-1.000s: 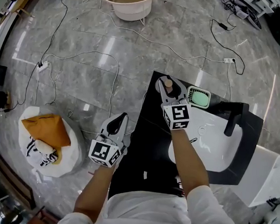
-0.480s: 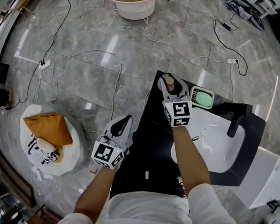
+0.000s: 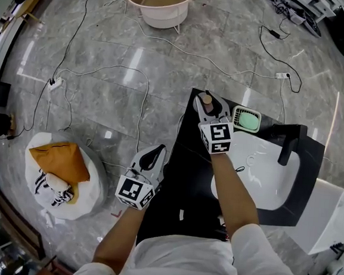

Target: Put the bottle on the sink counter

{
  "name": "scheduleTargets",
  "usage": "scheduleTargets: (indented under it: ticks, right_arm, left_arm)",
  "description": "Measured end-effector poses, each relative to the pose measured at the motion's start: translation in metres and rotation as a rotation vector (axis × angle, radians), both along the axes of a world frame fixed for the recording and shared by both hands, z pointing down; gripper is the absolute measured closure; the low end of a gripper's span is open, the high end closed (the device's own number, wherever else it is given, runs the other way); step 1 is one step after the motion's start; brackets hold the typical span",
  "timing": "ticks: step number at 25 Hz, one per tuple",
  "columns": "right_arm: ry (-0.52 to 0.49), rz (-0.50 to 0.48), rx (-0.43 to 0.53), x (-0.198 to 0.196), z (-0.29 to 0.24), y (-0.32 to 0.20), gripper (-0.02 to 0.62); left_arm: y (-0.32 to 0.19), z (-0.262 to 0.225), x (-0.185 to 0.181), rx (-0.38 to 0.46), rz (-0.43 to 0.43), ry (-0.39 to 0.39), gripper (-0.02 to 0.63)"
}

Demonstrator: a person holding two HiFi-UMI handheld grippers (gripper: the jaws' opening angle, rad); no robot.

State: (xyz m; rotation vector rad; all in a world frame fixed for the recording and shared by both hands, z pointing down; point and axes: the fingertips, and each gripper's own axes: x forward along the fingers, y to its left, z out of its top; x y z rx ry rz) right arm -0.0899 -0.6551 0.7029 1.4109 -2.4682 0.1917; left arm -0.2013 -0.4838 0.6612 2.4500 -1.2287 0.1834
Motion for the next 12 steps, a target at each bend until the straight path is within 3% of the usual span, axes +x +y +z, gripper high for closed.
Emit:
scheduleTargets:
  ticks: [12]
  right_arm:
    - [-0.008, 0.073, 0.036, 0.014, -0.071, 0.048, 0.466]
  left_arm:
    - [0.029, -0.030, -0.007, 0.033, 0.060, 0.059, 0.589]
